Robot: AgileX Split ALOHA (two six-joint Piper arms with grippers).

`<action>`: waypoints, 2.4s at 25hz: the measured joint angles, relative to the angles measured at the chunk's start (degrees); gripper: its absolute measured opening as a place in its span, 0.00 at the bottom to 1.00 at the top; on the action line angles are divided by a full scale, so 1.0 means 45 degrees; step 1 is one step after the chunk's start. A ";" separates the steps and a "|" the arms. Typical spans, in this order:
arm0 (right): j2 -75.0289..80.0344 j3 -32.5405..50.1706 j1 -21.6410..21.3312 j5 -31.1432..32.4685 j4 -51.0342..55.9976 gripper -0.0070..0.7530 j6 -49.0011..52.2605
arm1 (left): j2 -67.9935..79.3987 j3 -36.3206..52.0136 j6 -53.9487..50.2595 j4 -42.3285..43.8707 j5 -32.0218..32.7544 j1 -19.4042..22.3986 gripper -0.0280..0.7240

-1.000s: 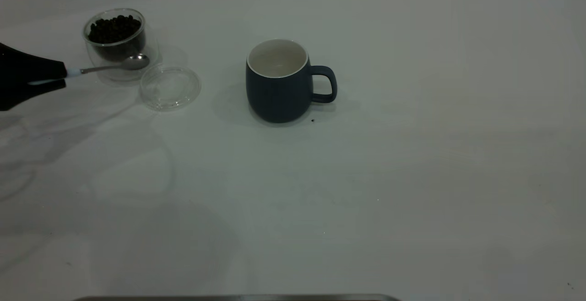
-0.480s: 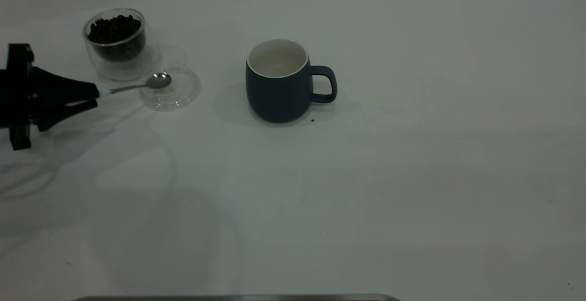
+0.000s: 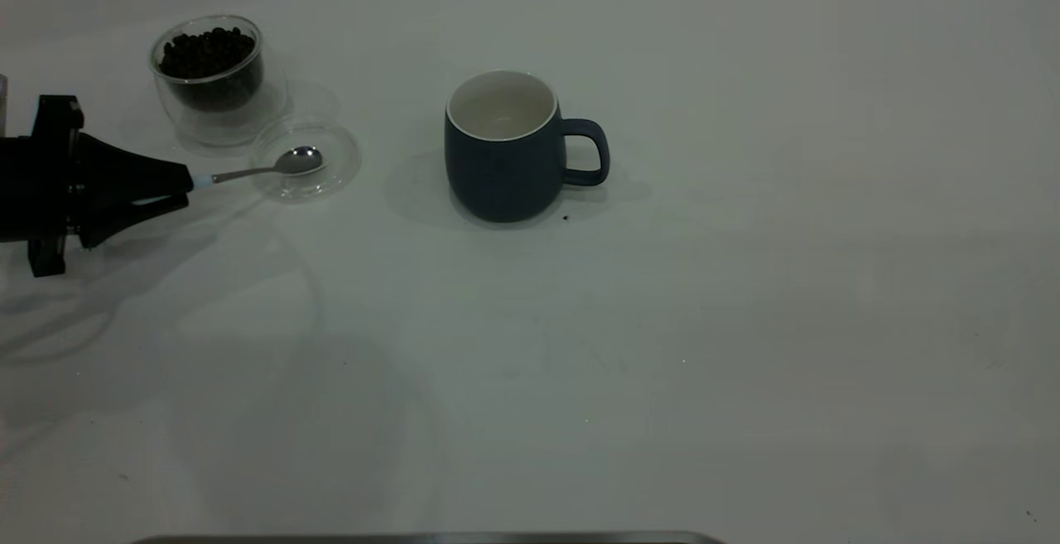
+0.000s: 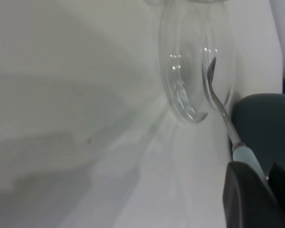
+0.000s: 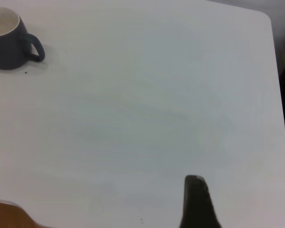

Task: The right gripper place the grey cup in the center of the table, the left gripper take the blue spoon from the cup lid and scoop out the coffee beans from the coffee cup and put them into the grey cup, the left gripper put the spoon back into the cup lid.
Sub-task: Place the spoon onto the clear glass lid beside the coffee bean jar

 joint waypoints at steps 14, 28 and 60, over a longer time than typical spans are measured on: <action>0.0000 0.0000 0.0000 0.0000 0.0000 0.61 0.0000 | 0.0010 -0.0196 0.0000 -0.0046 -0.0369 -0.0129 0.20; 0.0000 0.0000 0.0000 0.0000 0.0000 0.61 0.0000 | 0.0023 -0.0378 0.0000 -0.0046 -0.0496 -0.0475 0.20; 0.0000 0.0000 0.0000 0.0000 0.0000 0.61 0.0000 | -0.1796 -0.0912 0.0484 0.1831 -0.3224 -0.0635 0.79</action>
